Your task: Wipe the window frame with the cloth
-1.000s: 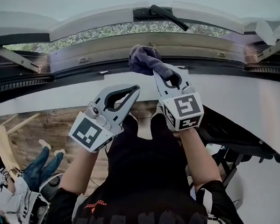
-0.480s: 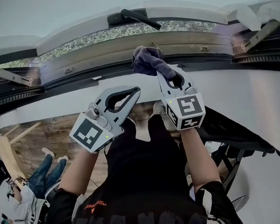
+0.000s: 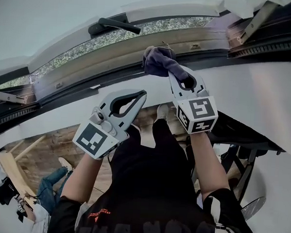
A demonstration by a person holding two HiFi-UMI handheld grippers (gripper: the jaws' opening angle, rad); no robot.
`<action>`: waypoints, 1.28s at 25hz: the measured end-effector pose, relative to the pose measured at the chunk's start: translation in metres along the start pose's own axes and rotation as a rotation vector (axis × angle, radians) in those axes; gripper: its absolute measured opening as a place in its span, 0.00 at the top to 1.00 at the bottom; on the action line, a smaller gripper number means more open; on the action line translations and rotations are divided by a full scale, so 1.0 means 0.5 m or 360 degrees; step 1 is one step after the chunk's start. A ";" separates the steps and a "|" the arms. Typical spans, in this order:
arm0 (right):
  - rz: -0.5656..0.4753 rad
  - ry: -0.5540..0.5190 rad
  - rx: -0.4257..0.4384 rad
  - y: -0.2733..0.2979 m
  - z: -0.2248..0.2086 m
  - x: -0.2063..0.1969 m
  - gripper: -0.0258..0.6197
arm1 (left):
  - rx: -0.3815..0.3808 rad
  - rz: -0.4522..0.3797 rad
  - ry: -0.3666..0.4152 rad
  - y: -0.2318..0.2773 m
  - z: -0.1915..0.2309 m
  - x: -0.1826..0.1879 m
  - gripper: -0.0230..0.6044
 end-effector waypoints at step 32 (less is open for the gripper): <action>-0.0056 0.0147 -0.0262 -0.086 -0.208 -0.024 0.86 | -0.0183 0.0055 0.0060 0.162 -0.042 0.014 0.93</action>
Point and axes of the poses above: the fingertips, and each gripper's own axes: y forward along the fingers, z to its left, x out of its top, the point moved 7 cm from there along -y, backward along the fingers
